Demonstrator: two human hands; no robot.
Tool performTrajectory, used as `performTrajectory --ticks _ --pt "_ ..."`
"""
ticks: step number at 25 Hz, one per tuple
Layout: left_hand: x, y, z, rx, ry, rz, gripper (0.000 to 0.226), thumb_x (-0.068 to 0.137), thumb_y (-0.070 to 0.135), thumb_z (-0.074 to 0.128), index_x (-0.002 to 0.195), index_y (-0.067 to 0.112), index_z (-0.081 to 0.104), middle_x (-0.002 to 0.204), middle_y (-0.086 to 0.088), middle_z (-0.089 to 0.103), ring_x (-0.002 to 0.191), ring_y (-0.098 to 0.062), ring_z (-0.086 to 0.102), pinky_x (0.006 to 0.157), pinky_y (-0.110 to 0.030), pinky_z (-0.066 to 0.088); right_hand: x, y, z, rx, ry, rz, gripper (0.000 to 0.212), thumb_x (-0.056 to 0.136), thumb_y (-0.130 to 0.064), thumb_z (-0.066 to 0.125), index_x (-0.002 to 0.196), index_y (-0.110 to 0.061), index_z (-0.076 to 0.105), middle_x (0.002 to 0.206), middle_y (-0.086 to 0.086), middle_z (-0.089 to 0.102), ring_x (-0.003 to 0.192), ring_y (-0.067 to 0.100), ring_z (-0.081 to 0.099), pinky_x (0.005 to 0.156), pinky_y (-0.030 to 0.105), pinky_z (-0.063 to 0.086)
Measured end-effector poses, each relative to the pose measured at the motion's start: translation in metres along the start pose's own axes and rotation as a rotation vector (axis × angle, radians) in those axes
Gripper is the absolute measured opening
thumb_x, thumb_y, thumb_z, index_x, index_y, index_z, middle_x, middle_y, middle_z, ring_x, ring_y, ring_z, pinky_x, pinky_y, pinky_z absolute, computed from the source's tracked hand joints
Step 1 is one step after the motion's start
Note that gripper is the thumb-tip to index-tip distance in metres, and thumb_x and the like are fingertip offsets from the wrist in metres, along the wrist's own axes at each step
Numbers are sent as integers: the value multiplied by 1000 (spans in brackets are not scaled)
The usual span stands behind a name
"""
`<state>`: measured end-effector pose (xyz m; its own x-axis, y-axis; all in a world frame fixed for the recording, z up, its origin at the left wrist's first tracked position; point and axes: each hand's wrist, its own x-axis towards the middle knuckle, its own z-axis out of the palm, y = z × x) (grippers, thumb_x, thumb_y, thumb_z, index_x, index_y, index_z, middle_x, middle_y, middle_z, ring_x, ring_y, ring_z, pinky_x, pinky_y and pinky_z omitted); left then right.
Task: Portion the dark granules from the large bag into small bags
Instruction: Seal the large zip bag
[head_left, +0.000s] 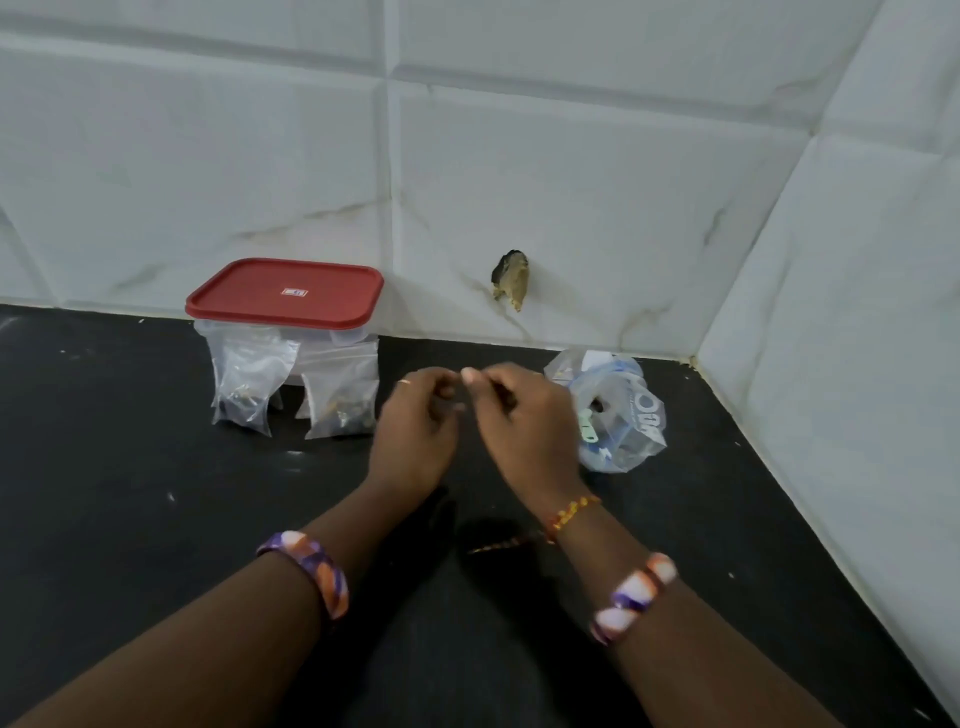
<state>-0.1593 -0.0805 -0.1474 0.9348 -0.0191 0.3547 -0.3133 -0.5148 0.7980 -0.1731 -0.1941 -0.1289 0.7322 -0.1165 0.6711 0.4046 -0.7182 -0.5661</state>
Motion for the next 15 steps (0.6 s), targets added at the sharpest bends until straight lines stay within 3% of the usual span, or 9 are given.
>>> performTrajectory --ticks 3,5,7,10,12,15 --pt "4 36 35 -115 -232 -51 61 76 19 74 131 15 46 114 0 50 90 -10 53 75 -17 46 -11 26 -58 -271 235 38 37 88 -28 59 56 -11 58 51 5 59 46 18 51 43 22 30" --pt "8 50 56 -196 -378 -101 69 75 13 74 134 15 41 116 2 49 91 -6 53 71 -9 45 -18 42 -76 -360 135 276 37 93 -31 51 66 -9 62 63 9 63 61 26 62 47 21 28" --pt "10 58 72 -257 -440 -147 68 73 3 71 134 13 42 120 -3 55 97 -14 58 79 -20 51 -23 58 -74 -403 -67 495 37 97 -33 41 86 -9 67 84 10 66 83 29 64 58 24 36" --pt "12 61 80 -189 -476 -140 69 70 4 74 132 15 44 117 -7 58 101 -21 60 84 -30 54 -23 68 -63 -279 -148 580 28 95 -23 44 100 -11 68 104 11 68 95 27 62 71 27 43" --pt "12 61 74 -118 -498 -130 66 69 10 77 128 16 48 109 -7 58 95 -20 60 81 -28 54 -20 72 -62 -149 -110 635 22 87 -13 55 101 -9 70 107 10 69 99 25 63 78 29 50" --pt "15 57 54 -77 -456 -137 51 61 20 83 106 10 61 102 -14 67 91 -27 65 85 -38 55 -17 72 -75 88 -80 733 19 80 -7 62 95 -8 74 96 8 72 93 26 67 82 39 57"
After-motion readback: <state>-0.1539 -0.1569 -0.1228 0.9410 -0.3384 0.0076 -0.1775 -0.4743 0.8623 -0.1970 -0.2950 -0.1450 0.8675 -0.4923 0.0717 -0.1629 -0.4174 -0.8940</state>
